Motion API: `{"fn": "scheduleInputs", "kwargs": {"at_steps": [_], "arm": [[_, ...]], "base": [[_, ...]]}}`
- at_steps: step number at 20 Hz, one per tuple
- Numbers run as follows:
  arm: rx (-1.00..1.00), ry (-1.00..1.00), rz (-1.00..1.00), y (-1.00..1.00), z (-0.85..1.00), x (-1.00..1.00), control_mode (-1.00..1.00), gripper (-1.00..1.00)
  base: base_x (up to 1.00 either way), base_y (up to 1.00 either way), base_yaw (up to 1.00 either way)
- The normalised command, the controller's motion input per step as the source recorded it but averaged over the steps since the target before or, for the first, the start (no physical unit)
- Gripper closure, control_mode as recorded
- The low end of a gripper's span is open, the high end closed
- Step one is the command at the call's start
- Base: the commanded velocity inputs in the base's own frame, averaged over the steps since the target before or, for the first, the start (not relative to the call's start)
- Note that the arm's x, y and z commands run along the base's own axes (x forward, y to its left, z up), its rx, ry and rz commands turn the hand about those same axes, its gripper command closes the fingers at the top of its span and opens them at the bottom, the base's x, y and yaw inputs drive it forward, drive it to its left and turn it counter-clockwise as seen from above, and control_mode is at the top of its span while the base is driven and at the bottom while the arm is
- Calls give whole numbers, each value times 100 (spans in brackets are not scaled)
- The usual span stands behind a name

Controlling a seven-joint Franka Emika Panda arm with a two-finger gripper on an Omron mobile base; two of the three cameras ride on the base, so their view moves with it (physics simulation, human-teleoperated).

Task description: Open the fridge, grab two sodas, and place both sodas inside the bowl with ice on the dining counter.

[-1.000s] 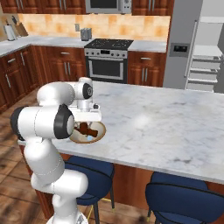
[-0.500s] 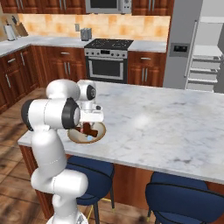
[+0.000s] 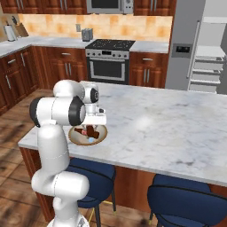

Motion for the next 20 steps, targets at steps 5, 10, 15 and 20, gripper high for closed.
{"fn": "scheduleInputs", "kwargs": {"at_steps": [5, 10, 15, 20], "arm": [[-3, 0, 0, 0, -32, 3, -100, 100], [-2, -2, 0, 0, -26, -4, -100, 100], [-2, -5, 0, 0, -30, -22, -100, -100], [0, -9, -1, 0, -10, -17, -100, -100]], "base": [[0, 0, 0], [0, 0, 0], [0, 0, 0], [0, 0, 0]]}}
